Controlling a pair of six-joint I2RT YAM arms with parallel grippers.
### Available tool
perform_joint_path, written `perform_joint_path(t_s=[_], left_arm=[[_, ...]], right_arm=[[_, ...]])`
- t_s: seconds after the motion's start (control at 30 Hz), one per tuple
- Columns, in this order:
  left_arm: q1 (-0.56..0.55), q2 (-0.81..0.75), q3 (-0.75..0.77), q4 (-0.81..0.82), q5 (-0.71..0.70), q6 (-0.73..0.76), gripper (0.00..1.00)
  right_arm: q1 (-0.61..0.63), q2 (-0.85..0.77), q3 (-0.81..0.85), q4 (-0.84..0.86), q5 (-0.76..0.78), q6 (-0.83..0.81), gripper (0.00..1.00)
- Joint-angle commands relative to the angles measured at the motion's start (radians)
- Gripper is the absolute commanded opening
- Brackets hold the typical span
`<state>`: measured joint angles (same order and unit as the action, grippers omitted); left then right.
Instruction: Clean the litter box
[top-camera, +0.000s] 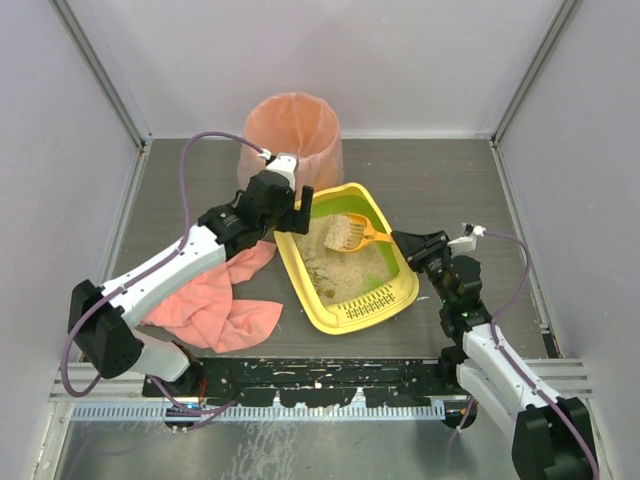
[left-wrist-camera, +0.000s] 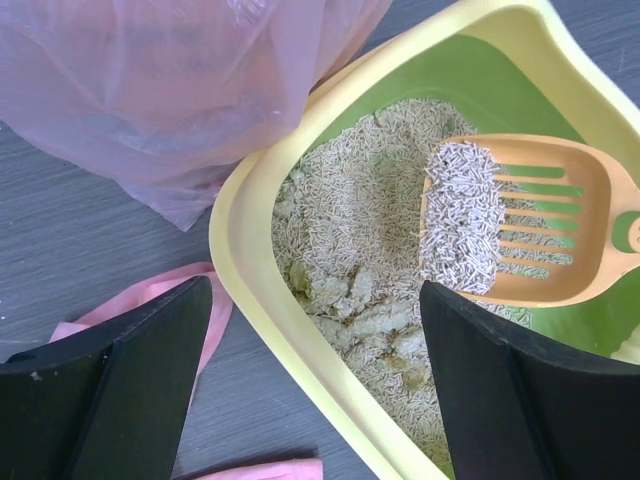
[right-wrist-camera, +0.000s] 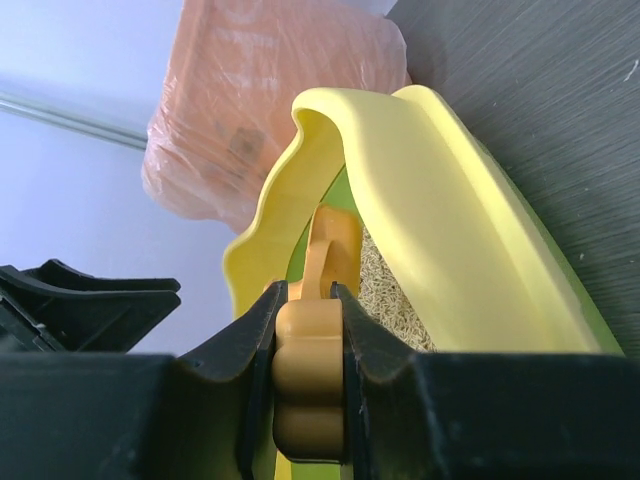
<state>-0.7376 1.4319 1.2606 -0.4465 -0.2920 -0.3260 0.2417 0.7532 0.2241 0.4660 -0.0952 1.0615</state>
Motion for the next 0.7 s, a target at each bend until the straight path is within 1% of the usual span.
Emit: perform_joint_path(t_s=[0.0,0.13,0.27,0.33,0.4,0.47,0.53,0.6,0.63,0.67], left_arm=[[-0.003,-0.065,0.016,0.001,-0.021,-0.002,0.87],[-0.002,-0.097,0.006,-0.007,-0.024,-0.002,0.87],[0.000,-0.126,0.005,-0.014,-0.027,-0.003,0.87],[0.001,-0.136,0.000,-0.012,-0.029,-0.001,0.87],[0.002,-0.141,0.000,-0.014,-0.030,-0.002,0.87],[0.002,-0.144,-0.001,-0.018,-0.025,-0.006,0.87],[0.002,-0.149,-0.008,-0.013,-0.021,-0.007,0.87],[0.003,-0.150,-0.010,-0.012,-0.025,-0.008,0.87],[0.004,-0.151,-0.009,-0.015,-0.025,-0.011,0.87],[0.003,-0.153,-0.008,-0.019,-0.023,-0.013,0.87]], right_arm=[[-0.074,-0.043,-0.085,0.197,-0.131,0.156,0.01],[-0.144,-0.016,-0.142,0.338,-0.210,0.262,0.01],[-0.159,0.011,-0.140,0.377,-0.256,0.313,0.01],[-0.167,0.025,-0.147,0.433,-0.287,0.339,0.01],[-0.200,0.000,-0.163,0.418,-0.281,0.366,0.01],[-0.187,-0.007,-0.155,0.377,-0.269,0.362,0.01],[-0.166,0.015,-0.150,0.429,-0.306,0.357,0.01],[-0.209,0.003,-0.180,0.448,-0.315,0.395,0.01],[-0.238,-0.009,-0.195,0.427,-0.303,0.416,0.01],[-0.241,-0.014,-0.198,0.414,-0.291,0.418,0.01]])
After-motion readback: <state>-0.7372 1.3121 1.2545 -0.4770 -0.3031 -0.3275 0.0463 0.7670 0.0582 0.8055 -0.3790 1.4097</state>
